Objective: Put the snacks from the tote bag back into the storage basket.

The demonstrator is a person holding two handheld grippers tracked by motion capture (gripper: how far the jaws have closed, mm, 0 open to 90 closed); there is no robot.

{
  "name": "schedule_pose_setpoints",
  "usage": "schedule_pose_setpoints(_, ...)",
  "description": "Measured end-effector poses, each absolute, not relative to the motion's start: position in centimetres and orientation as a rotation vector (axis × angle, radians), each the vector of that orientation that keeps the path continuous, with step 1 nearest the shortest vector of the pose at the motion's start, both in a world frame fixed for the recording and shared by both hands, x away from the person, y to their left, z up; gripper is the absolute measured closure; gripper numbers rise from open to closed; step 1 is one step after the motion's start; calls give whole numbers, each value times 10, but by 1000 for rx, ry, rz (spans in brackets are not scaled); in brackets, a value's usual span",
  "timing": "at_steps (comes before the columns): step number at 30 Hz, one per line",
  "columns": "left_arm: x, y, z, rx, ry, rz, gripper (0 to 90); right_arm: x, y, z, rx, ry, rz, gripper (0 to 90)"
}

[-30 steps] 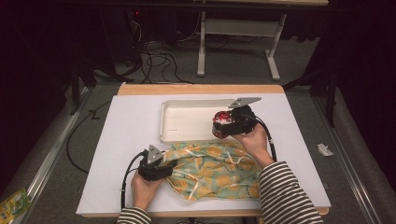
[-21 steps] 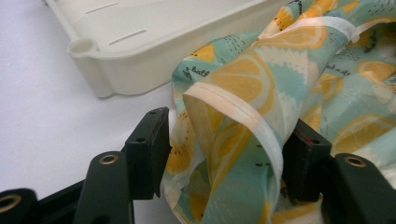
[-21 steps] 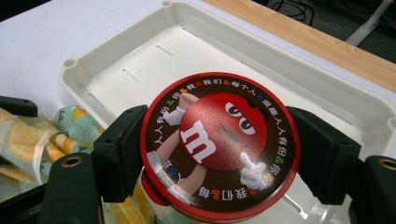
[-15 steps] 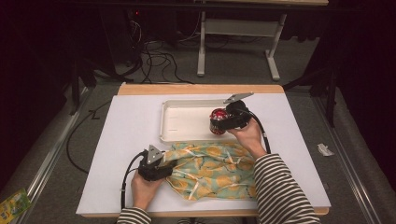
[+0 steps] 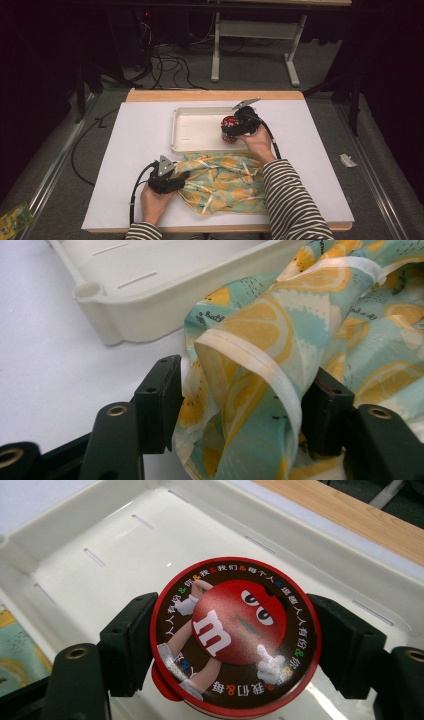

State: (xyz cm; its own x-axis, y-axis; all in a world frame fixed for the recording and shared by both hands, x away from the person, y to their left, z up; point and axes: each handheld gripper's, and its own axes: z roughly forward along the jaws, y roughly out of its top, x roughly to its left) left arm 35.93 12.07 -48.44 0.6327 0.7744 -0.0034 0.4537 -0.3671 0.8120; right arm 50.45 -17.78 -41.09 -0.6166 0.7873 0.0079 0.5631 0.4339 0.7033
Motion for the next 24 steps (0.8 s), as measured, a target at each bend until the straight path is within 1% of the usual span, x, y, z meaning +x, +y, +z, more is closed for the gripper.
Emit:
schedule_pose_setpoints(16,359,120,-485,2018,963,491,411,511,-168,-426,1126,2388,914,257)
schedule_pose_setpoints(24,359,120,-485,2018,965,490,410,512,-168,-426,1122,2396,919,255)
